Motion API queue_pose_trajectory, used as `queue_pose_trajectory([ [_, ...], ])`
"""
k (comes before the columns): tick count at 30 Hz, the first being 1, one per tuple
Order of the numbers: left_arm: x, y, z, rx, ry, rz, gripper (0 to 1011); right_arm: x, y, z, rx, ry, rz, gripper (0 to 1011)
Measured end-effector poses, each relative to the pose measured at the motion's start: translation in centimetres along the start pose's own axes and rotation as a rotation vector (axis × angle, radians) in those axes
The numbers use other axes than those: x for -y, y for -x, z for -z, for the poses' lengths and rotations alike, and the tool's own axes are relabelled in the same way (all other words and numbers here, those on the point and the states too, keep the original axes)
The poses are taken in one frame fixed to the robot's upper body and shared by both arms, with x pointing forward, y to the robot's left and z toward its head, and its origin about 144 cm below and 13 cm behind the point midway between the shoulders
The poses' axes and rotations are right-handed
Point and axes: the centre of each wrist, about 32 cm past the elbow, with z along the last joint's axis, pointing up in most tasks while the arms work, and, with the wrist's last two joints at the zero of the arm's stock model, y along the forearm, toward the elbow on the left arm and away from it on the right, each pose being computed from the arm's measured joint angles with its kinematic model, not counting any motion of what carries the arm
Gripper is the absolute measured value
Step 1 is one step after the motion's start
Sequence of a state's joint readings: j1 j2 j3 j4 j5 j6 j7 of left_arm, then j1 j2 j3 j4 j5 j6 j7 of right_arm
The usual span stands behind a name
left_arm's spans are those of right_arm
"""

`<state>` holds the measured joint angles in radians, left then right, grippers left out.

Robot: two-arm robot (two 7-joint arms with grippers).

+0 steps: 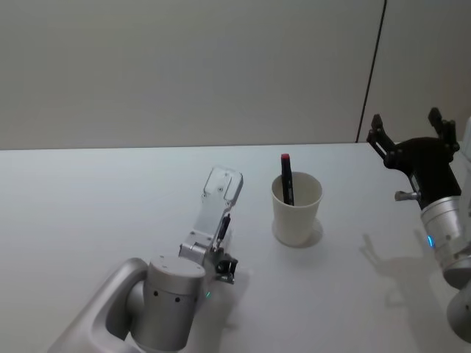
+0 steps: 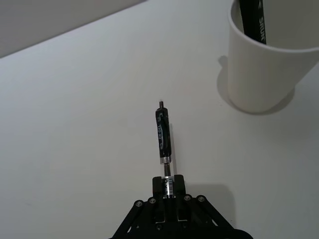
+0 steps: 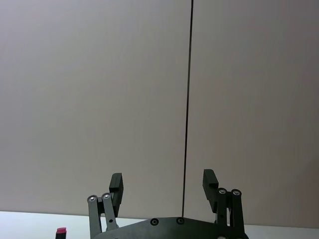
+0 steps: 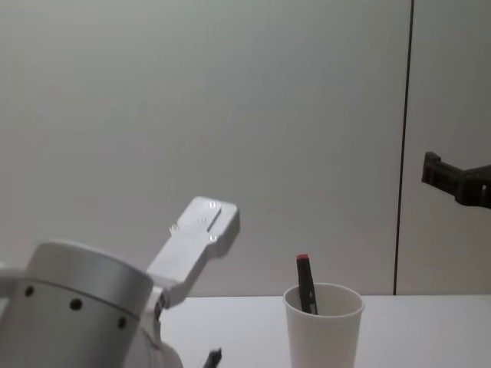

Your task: Place the pen into the pen holder.

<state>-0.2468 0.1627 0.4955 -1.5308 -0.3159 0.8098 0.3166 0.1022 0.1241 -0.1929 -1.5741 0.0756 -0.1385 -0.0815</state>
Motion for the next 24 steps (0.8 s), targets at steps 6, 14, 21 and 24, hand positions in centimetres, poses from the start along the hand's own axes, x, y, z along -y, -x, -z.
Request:
queue_pose_trajectory([
  [6, -1.1, -0.4, -0.5, 0.0, 0.072, -0.017, 140, 0.0, 0.0, 0.0, 0.0, 0.0, 0.0, 1001],
  [14, -2.6, -1.1, -1.0, 0.008, 0.175, -0.049, 140, 0.0, 0.0, 0.0, 0.0, 0.0, 0.0, 1002],
  [21, -3.8, -1.8, -1.2, 0.027, 0.271, -0.078, 140, 0.0, 0.0, 0.0, 0.0, 0.0, 0.0, 1001],
  [24, -4.2, -2.2, -1.1, 0.04, 0.318, -0.087, 140, 0.0, 0.0, 0.0, 0.0, 0.0, 0.0, 1001],
])
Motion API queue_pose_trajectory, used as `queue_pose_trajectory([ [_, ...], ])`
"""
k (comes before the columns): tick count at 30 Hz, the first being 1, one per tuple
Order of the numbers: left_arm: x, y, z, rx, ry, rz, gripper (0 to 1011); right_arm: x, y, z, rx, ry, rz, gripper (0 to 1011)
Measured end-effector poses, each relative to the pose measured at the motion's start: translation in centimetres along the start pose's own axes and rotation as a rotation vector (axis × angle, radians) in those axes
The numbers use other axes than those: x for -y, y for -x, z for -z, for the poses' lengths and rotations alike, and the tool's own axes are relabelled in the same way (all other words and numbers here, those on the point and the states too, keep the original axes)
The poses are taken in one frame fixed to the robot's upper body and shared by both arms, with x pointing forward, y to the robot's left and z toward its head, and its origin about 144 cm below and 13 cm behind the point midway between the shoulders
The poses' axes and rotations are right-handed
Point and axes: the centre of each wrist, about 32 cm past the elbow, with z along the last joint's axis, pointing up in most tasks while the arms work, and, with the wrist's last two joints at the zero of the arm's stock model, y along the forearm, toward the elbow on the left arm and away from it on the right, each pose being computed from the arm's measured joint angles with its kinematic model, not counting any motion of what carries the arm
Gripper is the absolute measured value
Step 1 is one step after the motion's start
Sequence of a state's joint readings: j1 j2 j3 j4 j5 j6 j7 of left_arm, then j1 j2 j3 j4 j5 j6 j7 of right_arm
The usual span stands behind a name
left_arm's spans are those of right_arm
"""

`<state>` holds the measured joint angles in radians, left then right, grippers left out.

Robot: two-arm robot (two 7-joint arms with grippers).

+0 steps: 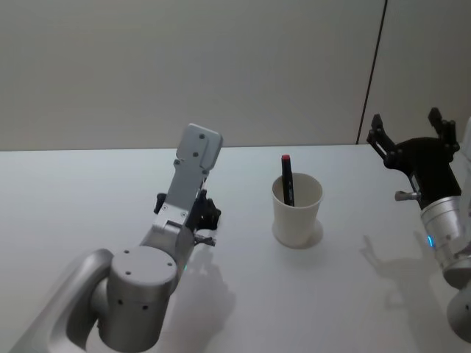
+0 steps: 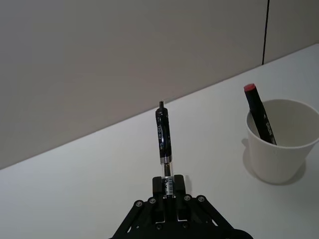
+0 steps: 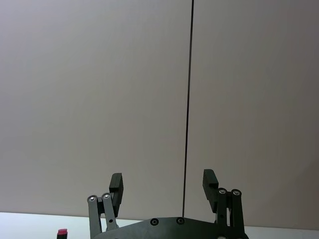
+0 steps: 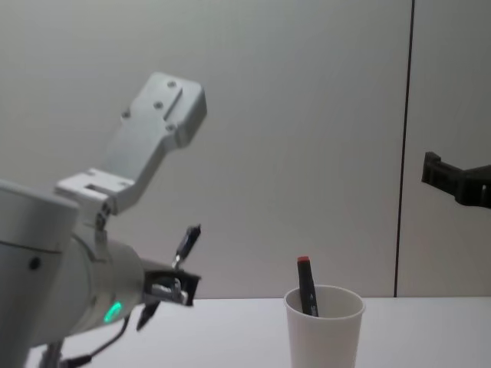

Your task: Place the pen into the pen holder.

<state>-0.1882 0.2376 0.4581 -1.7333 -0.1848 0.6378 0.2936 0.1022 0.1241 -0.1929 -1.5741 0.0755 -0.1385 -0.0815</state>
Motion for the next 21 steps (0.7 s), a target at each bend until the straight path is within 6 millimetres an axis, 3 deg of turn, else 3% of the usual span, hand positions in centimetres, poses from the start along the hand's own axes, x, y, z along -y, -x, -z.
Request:
queue_pose_trajectory([
  [21, -1.1, -3.0, 1.0, 0.106, 0.367, 0.045, 140, 0.0, 0.0, 0.0, 0.0, 0.0, 0.0, 1001],
])
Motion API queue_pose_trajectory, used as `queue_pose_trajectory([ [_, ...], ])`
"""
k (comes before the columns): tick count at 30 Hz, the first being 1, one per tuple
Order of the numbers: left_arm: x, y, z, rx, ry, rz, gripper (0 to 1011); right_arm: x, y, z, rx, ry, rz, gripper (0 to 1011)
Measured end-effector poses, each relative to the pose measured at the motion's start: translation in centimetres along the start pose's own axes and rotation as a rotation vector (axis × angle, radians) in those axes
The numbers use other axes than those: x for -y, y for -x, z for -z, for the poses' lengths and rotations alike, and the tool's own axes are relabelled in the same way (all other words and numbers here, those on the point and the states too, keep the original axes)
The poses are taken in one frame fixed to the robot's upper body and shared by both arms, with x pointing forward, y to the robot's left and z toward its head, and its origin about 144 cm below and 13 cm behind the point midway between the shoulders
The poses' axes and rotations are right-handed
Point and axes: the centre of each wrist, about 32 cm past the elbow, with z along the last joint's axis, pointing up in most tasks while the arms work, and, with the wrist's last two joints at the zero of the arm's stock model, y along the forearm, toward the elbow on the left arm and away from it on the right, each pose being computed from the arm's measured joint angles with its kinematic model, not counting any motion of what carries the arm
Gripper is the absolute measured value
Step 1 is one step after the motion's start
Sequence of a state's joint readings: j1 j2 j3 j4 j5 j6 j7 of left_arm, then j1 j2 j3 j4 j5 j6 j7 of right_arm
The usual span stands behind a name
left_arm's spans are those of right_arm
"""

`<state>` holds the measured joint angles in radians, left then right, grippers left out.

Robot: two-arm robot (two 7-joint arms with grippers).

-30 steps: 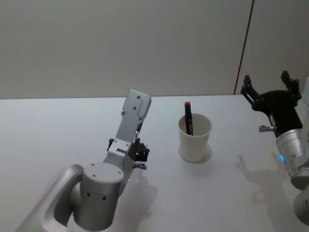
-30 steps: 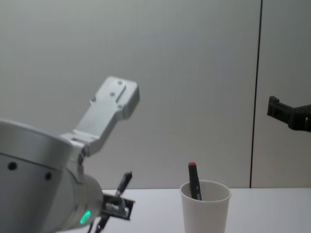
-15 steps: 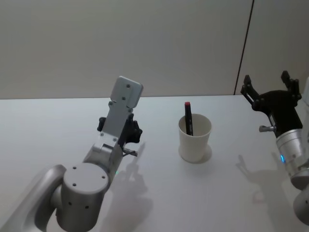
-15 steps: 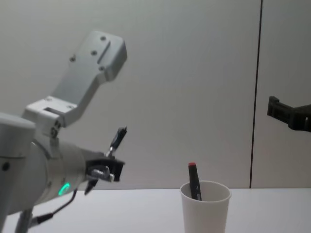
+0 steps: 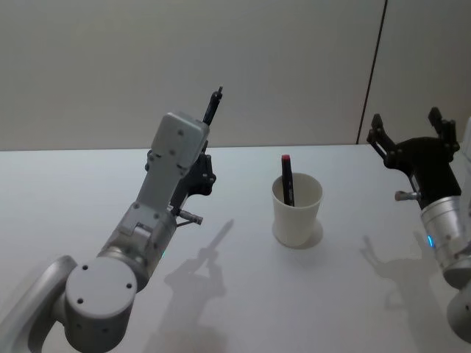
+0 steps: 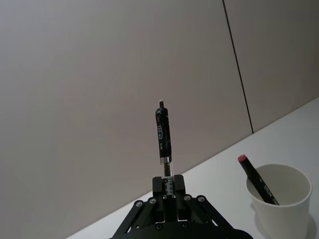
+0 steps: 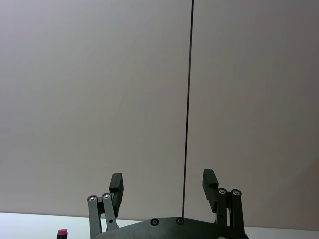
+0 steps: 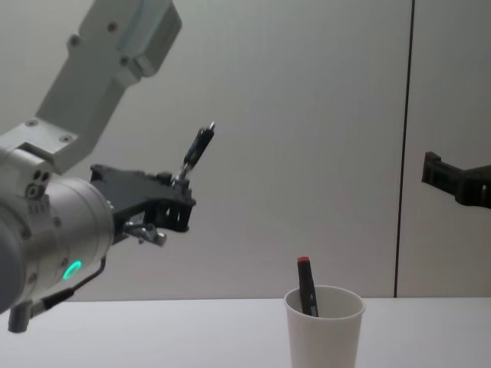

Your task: Place the pen into the pen holder.

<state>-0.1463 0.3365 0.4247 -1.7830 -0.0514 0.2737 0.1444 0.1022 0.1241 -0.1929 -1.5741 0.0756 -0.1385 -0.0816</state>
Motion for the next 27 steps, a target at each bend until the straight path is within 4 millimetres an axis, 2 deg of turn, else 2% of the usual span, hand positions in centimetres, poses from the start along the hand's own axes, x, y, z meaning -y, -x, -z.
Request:
queue_pose_trajectory([
  [12, 0.4, -1.6, 2.0, 0.013, 0.218, 0.09, 140, 0.0, 0.0, 0.0, 0.0, 0.0, 0.0, 1001],
  [27, 1.7, -4.0, 5.1, -0.073, 0.433, 0.264, 140, 0.0, 0.0, 0.0, 0.0, 0.0, 0.0, 1001],
])
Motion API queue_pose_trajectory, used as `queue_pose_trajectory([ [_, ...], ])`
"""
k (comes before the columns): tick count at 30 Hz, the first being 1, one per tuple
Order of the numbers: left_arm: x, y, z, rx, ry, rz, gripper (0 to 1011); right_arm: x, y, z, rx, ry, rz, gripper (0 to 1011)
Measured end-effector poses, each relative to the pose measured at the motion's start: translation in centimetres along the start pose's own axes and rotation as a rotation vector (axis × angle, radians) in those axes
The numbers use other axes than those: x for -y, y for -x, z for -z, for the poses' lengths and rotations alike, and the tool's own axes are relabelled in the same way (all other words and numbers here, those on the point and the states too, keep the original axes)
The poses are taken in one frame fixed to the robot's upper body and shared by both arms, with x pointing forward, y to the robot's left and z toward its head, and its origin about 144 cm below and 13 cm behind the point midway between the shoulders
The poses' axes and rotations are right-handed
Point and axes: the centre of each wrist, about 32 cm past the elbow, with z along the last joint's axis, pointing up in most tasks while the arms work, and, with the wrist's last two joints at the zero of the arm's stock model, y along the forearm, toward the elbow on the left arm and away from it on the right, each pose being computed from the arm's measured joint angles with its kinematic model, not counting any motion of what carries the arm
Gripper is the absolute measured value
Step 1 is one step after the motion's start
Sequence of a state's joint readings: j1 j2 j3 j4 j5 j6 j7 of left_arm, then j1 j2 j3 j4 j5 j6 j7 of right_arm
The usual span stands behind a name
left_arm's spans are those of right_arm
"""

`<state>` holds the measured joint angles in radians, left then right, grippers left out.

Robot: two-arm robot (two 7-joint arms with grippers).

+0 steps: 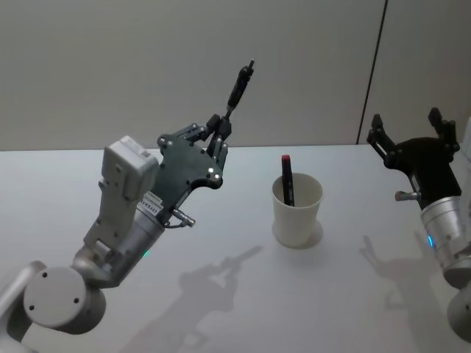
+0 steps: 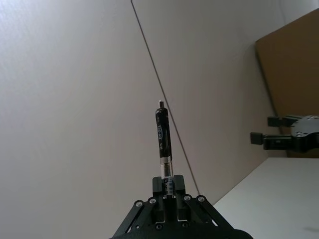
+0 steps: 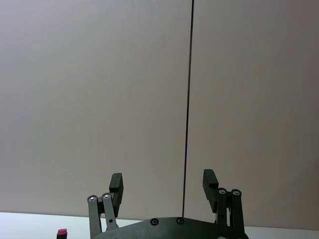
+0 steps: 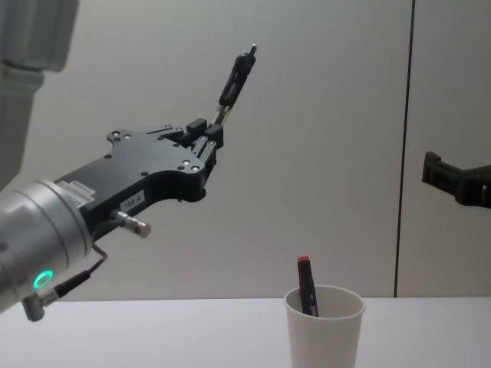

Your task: Place the pen into the pen holder.

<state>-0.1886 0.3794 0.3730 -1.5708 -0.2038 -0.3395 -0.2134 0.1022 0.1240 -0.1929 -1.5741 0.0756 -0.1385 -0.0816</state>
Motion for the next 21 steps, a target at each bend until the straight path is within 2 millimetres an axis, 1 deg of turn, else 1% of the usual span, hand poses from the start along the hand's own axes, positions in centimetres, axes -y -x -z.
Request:
queue_pose_trajectory([
  [13, -0.5, -2.6, 2.5, -0.132, 0.072, 0.173, 140, 0.0, 0.0, 0.0, 0.0, 0.0, 0.0, 1001],
  [21, -0.6, -4.0, 3.7, -0.196, 0.088, 0.265, 140, 0.0, 0.0, 0.0, 0.0, 0.0, 0.0, 1001],
])
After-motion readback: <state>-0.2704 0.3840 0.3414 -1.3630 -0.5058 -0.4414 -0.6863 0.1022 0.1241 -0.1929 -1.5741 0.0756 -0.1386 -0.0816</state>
